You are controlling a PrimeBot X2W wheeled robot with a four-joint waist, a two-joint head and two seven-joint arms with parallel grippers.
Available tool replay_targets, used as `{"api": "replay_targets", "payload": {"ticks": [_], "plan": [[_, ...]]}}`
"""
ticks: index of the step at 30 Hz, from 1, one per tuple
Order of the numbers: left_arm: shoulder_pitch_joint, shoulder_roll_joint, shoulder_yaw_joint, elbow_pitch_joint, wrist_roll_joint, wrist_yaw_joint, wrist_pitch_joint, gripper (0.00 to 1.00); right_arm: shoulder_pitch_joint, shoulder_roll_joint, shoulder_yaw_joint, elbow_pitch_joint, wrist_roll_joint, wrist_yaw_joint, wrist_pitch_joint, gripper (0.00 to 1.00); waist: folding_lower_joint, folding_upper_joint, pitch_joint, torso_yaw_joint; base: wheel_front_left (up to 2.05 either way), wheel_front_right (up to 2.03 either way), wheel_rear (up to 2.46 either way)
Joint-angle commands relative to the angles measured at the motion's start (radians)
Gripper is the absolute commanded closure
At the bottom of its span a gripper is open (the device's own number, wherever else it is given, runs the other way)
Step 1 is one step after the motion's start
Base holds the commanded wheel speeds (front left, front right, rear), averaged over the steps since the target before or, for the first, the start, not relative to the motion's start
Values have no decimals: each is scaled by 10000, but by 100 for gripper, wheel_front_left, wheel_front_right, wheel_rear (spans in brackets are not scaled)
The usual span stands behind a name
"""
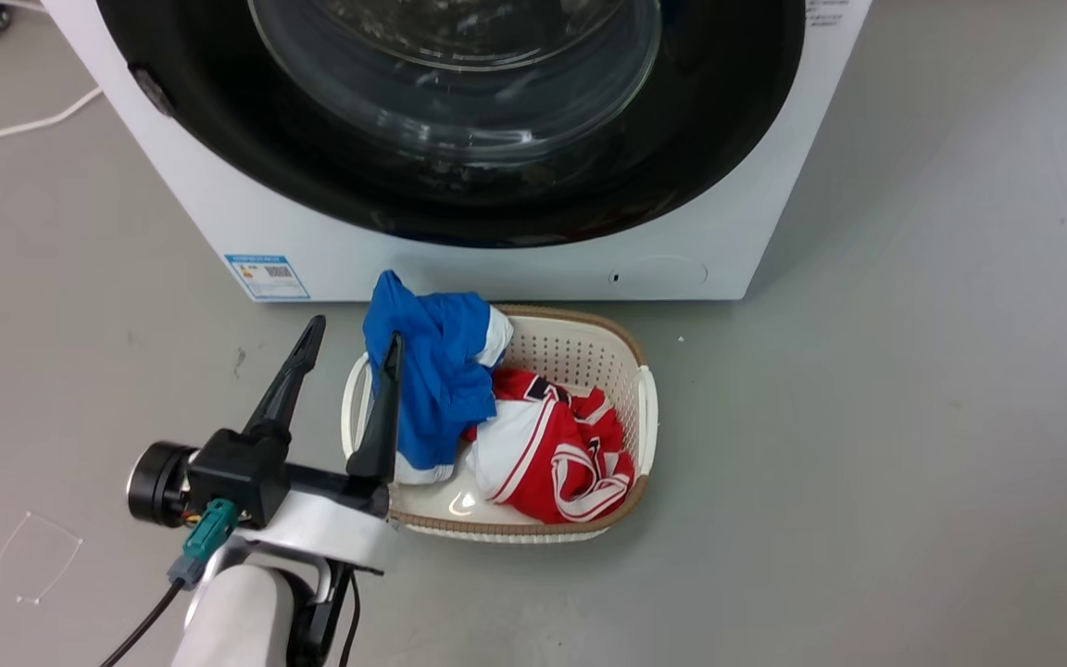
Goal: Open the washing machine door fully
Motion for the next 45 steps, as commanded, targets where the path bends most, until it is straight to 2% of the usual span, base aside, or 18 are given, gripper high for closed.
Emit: {"api": "replay_targets", "payload": {"ticks": [1,6,8,12,21,26,33,45], "plan": [[-277,-12,-134,-131,63,-28,-25,0,-963,-448,664,488,11,4,357,100,0,-1,428,211,0,0,0],[-659,-11,-423,-406,42,-53,-23,0,-3286,-1168,2715,1778,-290,4,1562,100,0,-1,985,390,0,0,0],[-866,7,-518,-555,17,-59,-23,0,-4664,-1199,3866,2513,-497,4,2371,100,0,-1,1317,464,0,0,0],[-1101,16,-604,-710,-1,-66,-23,0,-6361,-930,5150,3597,-825,4,3187,100,0,-1,1713,576,0,0,0],[-1502,-1,-728,-905,-85,-83,-23,0,-8981,-29,6646,5625,-1410,4,4010,100,0,-1,2465,874,0,0,0],[-1696,-9,-744,-1019,-89,-87,-25,0,-10045,416,7148,6443,-1713,4,4389,100,0,-1,2860,1016,0,0,0],[-1838,-39,-775,-1033,-80,-90,-25,0,-10415,763,7490,6732,-1769,4,5260,100,0,-1,3090,1103,0,0,0],[-1353,-85,-793,-735,-141,-83,-24,0,-8815,454,7580,5888,-1201,3,7295,100,0,-1,2225,975,0,0,0]]}}
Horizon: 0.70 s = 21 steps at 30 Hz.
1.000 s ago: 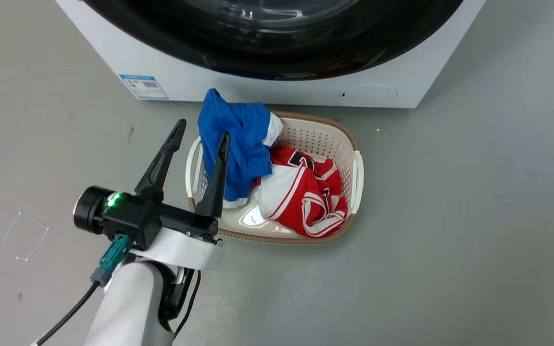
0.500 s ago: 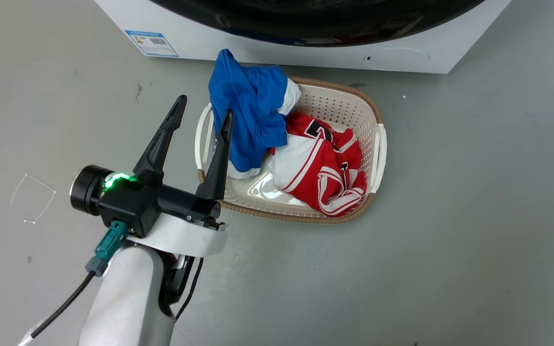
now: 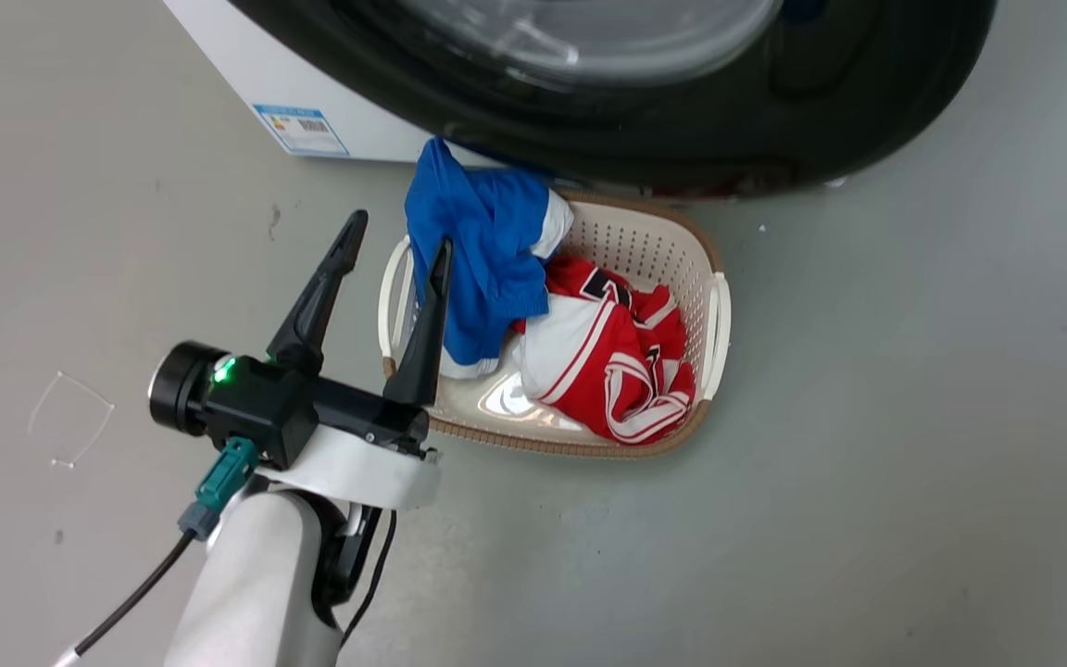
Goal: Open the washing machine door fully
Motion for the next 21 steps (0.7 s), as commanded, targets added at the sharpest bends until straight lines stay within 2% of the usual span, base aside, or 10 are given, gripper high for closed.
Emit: {"api": "replay_targets", "payload": {"ticks": [1,10,15,16,21], "plan": [[212,-51,-15,58,-37,2,-26,0,522,66,30,-256,153,3,236,100,-1,0,-317,-22,0,0,0],[926,-133,3,394,-130,1,-26,0,2745,186,-43,-1712,885,4,642,100,-1,0,-1627,-32,0,0,0],[1426,-152,-23,635,-181,1,-26,0,4239,294,14,-2902,1160,4,318,100,-1,0,-2413,-85,0,0,0],[1683,-123,-38,765,-188,1,-26,0,5104,395,94,-3611,1306,4,65,100,-1,0,-2817,-121,0,0,0],[2055,-107,-105,949,-189,1,-25,0,6266,624,226,-4651,1394,6,-560,100,-1,0,-3359,-176,0,0,0]]}}
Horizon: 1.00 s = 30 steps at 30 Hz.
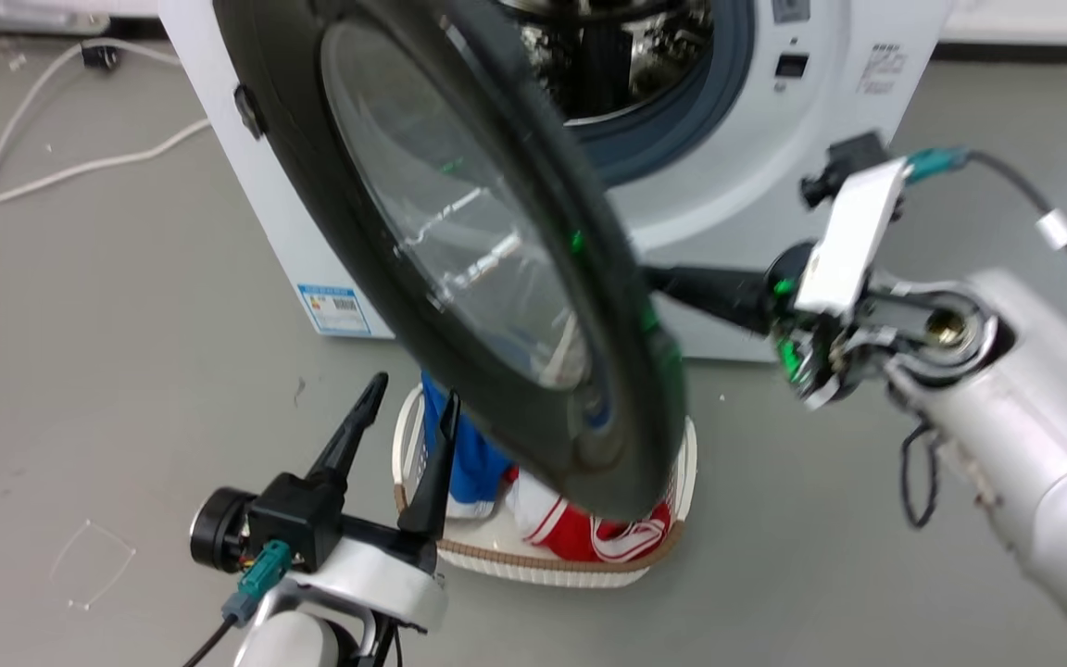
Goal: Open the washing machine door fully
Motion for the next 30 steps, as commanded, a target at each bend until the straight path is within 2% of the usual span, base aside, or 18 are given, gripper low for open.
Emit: {"api": "replay_targets", "payload": {"ticks": [1,5,15,19,24,25,30], "plan": [[163,35,-25,42,-64,1,-26,0,396,135,114,-379,-100,6,-288,100,1,0,-308,-53,0,0,0],[240,68,-130,43,-169,1,-26,0,983,251,434,-981,-600,4,-986,100,1,0,-448,-55,0,0,0],[422,148,-268,345,-226,0,-25,0,2081,597,381,-1663,-545,4,-1839,100,1,0,-891,-104,0,0,0],[575,125,-239,418,-217,7,-26,0,2553,505,-20,-1813,-890,4,-3006,100,1,0,-1148,-108,0,0,0],[822,111,-167,449,-210,64,-25,0,3525,166,-709,-2391,-1543,4,-5066,100,1,0,-1338,-175,0,0,0],[822,111,-167,449,-210,64,-25,0,3525,166,-709,-2391,-1543,4,-5066,100,1,0,-1338,-175,0,0,0],[922,127,-38,581,-246,76,-26,0,5003,-309,-1246,-3299,-1655,4,-6424,100,1,0,-1423,-298,0,0,0]]}}
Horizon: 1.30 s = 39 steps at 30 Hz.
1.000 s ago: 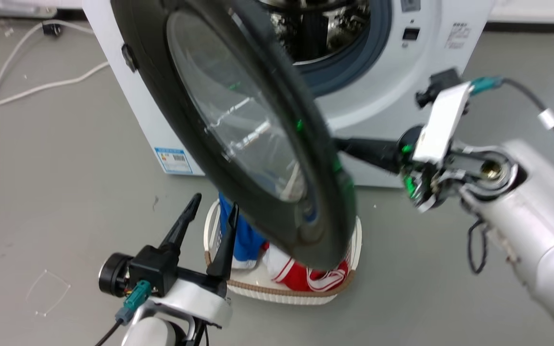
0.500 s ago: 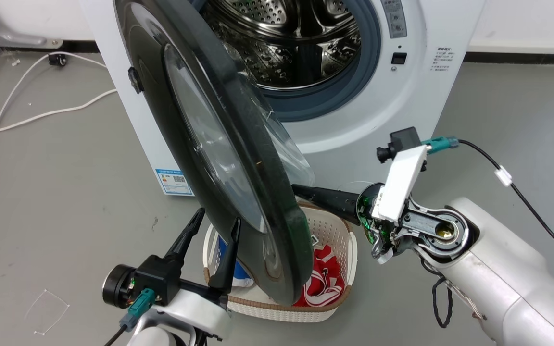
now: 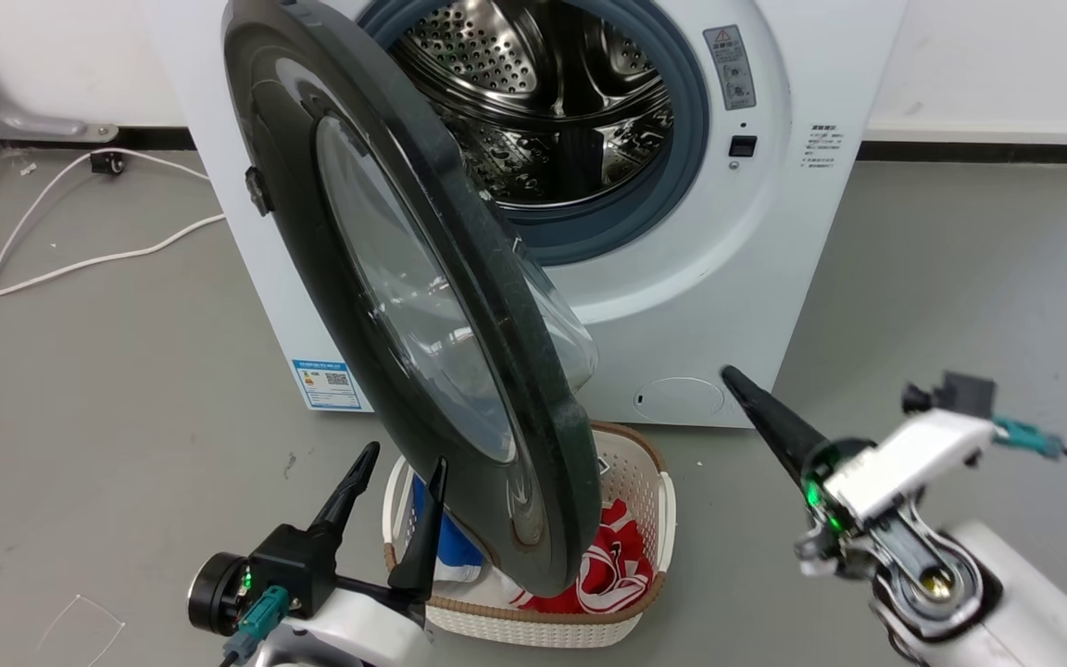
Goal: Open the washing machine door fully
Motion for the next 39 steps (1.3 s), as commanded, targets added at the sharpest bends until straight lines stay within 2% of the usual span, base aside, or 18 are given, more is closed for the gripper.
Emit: {"api": "replay_targets", "payload": {"ticks": [1,4,5,6,7,8,10,11,14,18,22,26,30,34,39], "plan": [[89,-8,70,23,-13,36,-26,0,402,-151,-118,-215,-30,4,-313,100,1,0,-6,-44,0,0,0],[142,8,171,89,-33,64,-26,0,1358,-453,-428,-697,-292,4,-1410,100,1,0,2,-130,0,0,0],[161,8,198,105,-36,86,-26,0,1665,-522,-529,-854,-362,4,-1796,95,1,0,8,-157,0,0,0],[176,6,232,114,-35,86,-26,0,1932,-614,-637,-986,-478,4,-2108,78,1,0,17,-176,0,0,0],[186,5,269,125,-44,102,-26,0,2186,-714,-734,-1079,-671,4,-2354,75,1,0,28,-193,0,0,0],[192,9,322,133,-52,121,-26,0,2451,-742,-884,-1140,-818,4,-2531,61,1,0,38,-220,0,0,0],[212,2,421,134,-65,156,-26,0,2930,-693,-1342,-1287,-1194,4,-2710,9,1,0,35,-279,0,0,0],[220,3,461,134,-65,181,-26,0,3152,-648,-1605,-1315,-1470,4,-2755,0,1,0,36,-313,0,0,0],[231,0,570,108,-57,216,-26,0,3796,-172,-3104,-1336,-2785,4,-2751,0,1,0,32,-403,0,0,0],[232,22,725,91,-46,239,-26,0,4478,324,-4871,-1488,-5476,4,-2757,0,1,0,41,-521,0,0,0],[183,64,831,90,10,263,-25,0,4859,763,-6048,-1679,-8301,3,-2758,0,1,0,63,-629,0,0,0],[133,89,948,70,48,287,-26,0,5017,1465,-6981,-2258,-11456,3,-2672,0,1,0,86,-728,0,0,0],[108,84,1020,63,66,288,-26,0,5191,2420,-7424,-3222,-14104,3,-2027,0,1,0,97,-779,0,0,0],[86,62,1030,67,147,301,-26,0,5493,2872,-7210,-3790,-15950,3,-1434,0,1,0,108,-786,0,0,0],[18,54,1031,124,211,298,-26,0,5716,3097,-6786,-3665,-16812,1,-1341,0,1,0,129,-775,0,0,0]]}}
